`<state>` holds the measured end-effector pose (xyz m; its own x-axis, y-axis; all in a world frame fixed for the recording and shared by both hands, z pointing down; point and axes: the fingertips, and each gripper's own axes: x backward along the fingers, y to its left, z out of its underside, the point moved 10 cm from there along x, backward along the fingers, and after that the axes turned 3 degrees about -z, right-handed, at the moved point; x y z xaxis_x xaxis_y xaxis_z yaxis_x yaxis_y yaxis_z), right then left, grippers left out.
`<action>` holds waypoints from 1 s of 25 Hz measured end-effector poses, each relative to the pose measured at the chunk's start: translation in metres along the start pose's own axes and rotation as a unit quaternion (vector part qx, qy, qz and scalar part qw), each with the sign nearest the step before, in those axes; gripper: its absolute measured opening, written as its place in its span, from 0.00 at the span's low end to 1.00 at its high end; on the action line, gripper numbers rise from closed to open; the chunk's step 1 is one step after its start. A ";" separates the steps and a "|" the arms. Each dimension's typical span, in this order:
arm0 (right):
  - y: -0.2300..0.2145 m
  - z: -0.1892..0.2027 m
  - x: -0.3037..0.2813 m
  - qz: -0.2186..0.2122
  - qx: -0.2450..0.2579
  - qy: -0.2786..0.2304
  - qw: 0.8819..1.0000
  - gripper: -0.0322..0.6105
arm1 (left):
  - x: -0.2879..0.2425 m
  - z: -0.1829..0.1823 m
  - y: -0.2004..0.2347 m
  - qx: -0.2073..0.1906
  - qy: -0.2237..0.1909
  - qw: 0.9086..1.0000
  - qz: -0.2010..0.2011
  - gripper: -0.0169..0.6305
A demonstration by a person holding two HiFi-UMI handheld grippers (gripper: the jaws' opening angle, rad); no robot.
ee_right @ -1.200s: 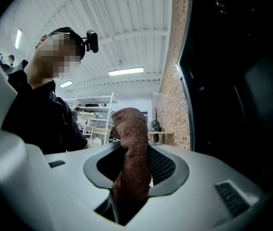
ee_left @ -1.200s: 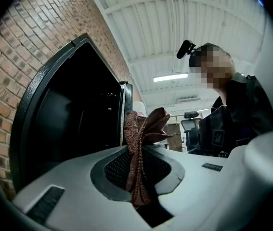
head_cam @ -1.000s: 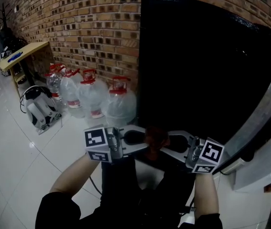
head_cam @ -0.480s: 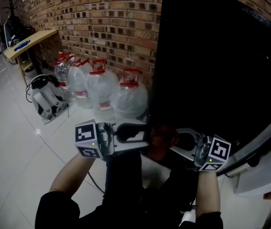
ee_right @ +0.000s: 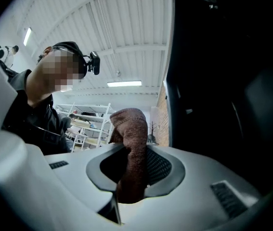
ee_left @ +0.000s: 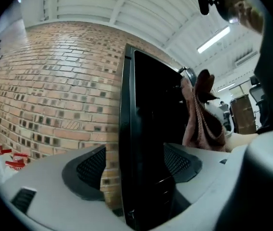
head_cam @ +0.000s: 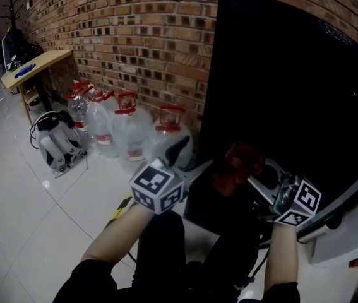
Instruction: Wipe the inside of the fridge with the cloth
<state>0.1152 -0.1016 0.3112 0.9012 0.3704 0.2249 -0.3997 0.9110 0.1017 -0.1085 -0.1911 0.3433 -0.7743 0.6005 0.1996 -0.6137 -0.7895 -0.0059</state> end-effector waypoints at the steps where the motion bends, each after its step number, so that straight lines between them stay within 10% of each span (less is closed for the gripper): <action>1: -0.004 -0.003 0.000 0.013 0.005 -0.006 1.000 0.19 | -0.012 0.003 0.001 -0.002 0.006 1.000 -0.010 0.65; 6: -0.021 -0.011 -0.007 0.064 0.046 0.021 0.997 0.19 | -0.052 0.024 0.009 -0.003 0.008 0.998 -0.061 0.65; 12: -0.052 -0.050 -0.022 0.084 0.082 0.042 0.992 0.19 | -0.056 0.025 0.009 0.002 -0.004 0.999 -0.053 0.36; 25: -0.104 -0.131 -0.077 0.116 0.082 -0.018 0.990 0.19 | -0.052 0.030 0.004 0.009 -0.012 0.997 -0.071 0.34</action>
<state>0.1090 -0.2018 0.1567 0.7766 0.5568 0.2947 -0.6198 0.7590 0.1991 -0.0657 -0.2290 0.3623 -0.6757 0.7034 0.2206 -0.7140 -0.6989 0.0412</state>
